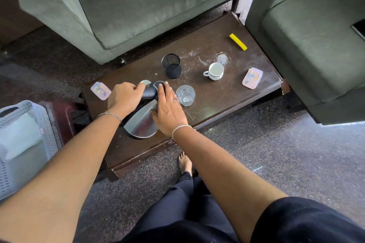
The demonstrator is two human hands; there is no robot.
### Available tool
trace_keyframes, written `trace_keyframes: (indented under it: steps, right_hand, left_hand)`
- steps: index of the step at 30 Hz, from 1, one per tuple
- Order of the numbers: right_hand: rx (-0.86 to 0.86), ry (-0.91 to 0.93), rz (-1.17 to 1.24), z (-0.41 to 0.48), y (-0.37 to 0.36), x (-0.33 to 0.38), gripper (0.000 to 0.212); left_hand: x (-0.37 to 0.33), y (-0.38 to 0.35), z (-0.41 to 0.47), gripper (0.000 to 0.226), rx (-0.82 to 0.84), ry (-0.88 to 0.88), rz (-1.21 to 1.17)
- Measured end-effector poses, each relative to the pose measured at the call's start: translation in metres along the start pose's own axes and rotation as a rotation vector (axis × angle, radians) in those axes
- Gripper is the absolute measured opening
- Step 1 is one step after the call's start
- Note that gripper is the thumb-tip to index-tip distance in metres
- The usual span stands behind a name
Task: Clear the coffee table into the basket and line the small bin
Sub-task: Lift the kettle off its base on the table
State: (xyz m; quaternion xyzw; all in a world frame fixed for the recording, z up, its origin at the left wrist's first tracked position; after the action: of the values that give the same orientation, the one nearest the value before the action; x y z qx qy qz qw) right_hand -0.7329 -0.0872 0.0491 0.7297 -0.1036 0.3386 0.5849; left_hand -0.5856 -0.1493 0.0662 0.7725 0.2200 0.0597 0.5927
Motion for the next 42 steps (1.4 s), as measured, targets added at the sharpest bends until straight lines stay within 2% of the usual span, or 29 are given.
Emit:
trace_keyframes:
  steps: [42]
  right_hand:
    - [0.001, -0.021, 0.019, 0.007, 0.005, -0.002, 0.080]
  left_hand:
    - [-0.013, 0.011, 0.004, 0.055, 0.018, -0.015, 0.009]
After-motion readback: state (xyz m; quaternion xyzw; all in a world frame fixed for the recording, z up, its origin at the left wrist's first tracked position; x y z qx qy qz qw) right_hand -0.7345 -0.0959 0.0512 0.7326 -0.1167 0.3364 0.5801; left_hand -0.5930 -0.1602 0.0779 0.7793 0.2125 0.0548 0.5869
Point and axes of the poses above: each hand's wrist, its own z-axis towards the middle knuckle, its own y-axis out of the back of the hand, x = y × z, the point moved 5 cm from there along z, towards the middle knuckle, and after that the axes turned 9 degrees about y, right-handed, at the moved point
